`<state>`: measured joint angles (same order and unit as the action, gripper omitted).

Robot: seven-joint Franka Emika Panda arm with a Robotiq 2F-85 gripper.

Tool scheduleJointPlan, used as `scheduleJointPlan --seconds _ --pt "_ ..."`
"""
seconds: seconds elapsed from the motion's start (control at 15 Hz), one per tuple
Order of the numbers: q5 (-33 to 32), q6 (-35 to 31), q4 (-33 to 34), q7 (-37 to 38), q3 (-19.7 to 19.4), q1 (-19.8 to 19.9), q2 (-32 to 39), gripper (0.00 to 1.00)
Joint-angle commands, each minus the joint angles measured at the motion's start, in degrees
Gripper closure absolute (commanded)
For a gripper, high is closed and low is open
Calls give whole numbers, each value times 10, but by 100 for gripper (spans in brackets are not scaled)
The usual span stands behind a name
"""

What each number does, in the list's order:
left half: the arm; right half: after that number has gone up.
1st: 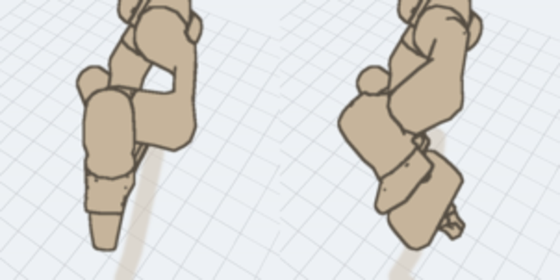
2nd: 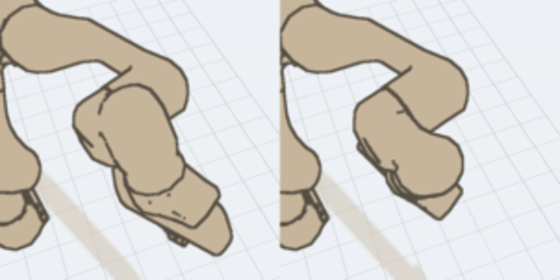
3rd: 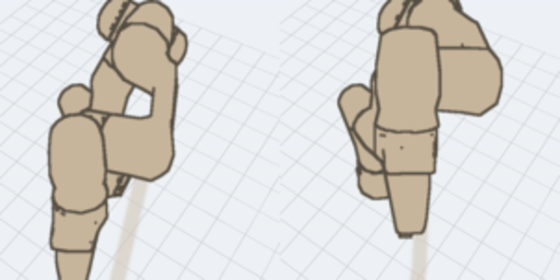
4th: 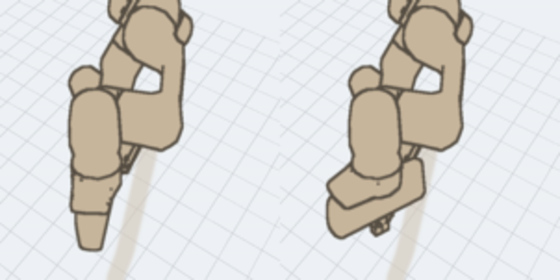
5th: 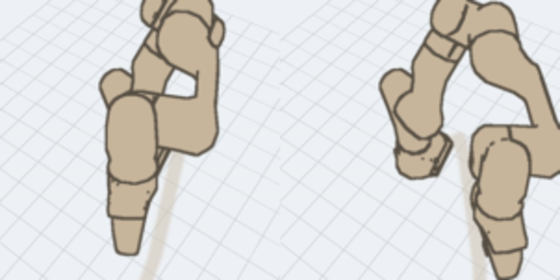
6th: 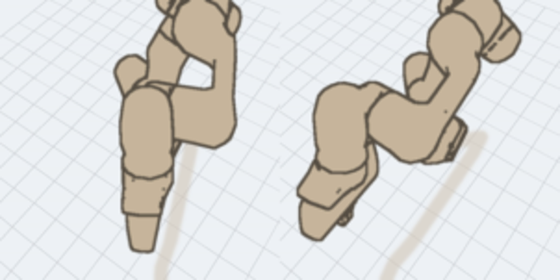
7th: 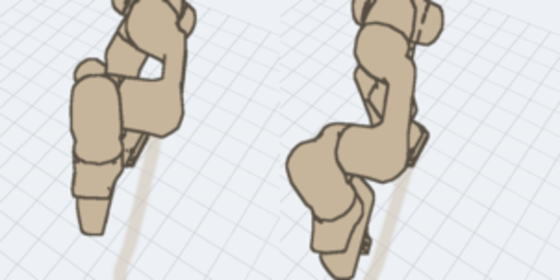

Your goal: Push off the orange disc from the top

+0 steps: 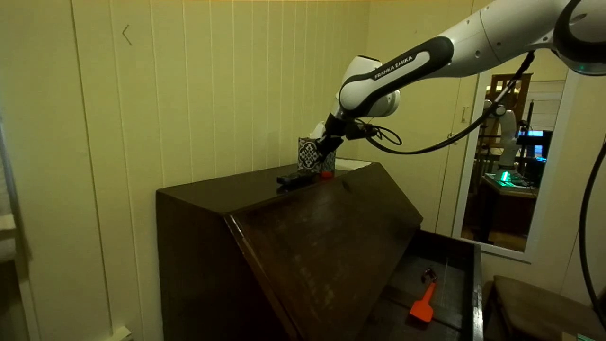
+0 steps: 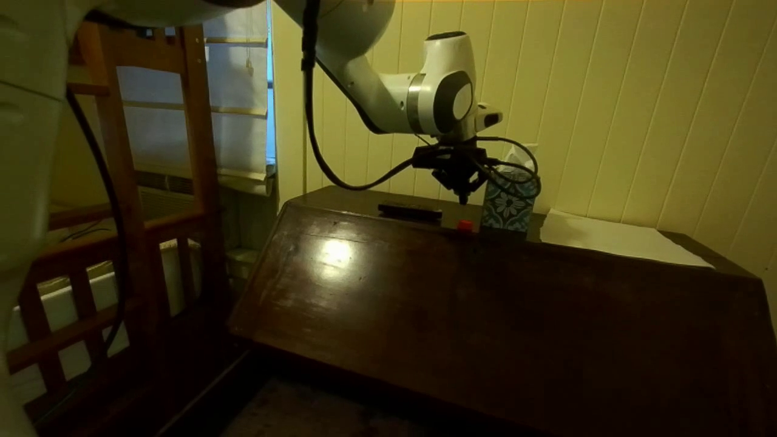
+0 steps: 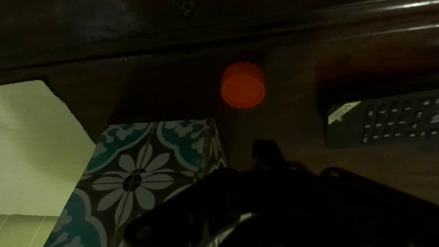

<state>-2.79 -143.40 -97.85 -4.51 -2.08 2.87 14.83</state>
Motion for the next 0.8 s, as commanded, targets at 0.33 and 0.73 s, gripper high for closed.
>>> scheduleJointPlan --seconds 0.33,0.73 --pt "5 -39 -10 -31 3 10 29 100" --pt "9 -41 -14 -52 8 15 31 100"
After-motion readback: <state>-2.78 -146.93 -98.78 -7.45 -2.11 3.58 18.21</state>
